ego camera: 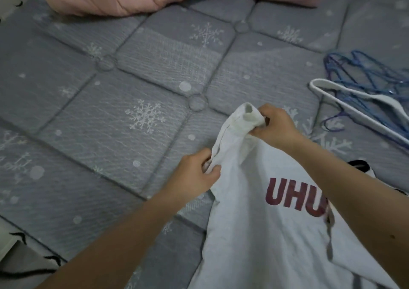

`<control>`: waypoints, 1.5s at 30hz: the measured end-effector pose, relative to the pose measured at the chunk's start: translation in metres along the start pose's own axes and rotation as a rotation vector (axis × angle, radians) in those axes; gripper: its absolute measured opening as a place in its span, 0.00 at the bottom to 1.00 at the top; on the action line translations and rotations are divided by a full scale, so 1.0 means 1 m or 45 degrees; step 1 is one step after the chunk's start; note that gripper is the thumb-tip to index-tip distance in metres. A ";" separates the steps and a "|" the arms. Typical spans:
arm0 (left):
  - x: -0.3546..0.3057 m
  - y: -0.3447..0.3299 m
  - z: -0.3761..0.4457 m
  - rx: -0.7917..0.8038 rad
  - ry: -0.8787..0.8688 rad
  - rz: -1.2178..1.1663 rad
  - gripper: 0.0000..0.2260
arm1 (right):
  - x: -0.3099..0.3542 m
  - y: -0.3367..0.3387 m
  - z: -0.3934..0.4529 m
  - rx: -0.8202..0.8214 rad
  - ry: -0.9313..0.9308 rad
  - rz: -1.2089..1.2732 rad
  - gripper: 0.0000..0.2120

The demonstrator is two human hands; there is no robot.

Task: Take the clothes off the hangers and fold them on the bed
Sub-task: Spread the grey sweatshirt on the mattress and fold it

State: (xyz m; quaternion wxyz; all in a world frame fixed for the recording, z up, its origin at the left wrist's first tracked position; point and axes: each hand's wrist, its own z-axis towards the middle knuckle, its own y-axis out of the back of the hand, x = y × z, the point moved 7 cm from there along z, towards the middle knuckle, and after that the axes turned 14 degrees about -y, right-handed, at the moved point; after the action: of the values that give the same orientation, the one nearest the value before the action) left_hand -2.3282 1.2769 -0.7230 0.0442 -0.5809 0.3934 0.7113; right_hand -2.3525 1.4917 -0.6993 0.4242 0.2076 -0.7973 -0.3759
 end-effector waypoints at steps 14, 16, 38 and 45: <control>-0.090 -0.184 -0.005 0.637 0.046 -0.133 0.17 | -0.203 0.076 -0.066 -0.048 -0.567 0.498 0.12; -0.088 -0.196 -0.003 0.687 -0.015 -0.035 0.17 | -0.232 0.081 -0.072 -0.138 -0.645 0.459 0.13; -0.048 -0.209 0.153 0.636 -0.137 1.100 0.33 | -0.321 0.076 -0.075 -0.148 -0.687 -0.446 0.35; -0.072 -0.203 0.155 0.619 -0.362 1.206 0.08 | -0.308 0.085 -0.082 -0.236 -0.568 -0.514 0.15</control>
State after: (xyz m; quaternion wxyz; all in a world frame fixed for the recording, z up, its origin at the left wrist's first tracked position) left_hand -2.3217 1.5396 -0.7616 -0.0952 -0.2115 0.7549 0.6135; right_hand -2.1144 1.7112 -0.7642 0.1727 0.2344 -0.7757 -0.5599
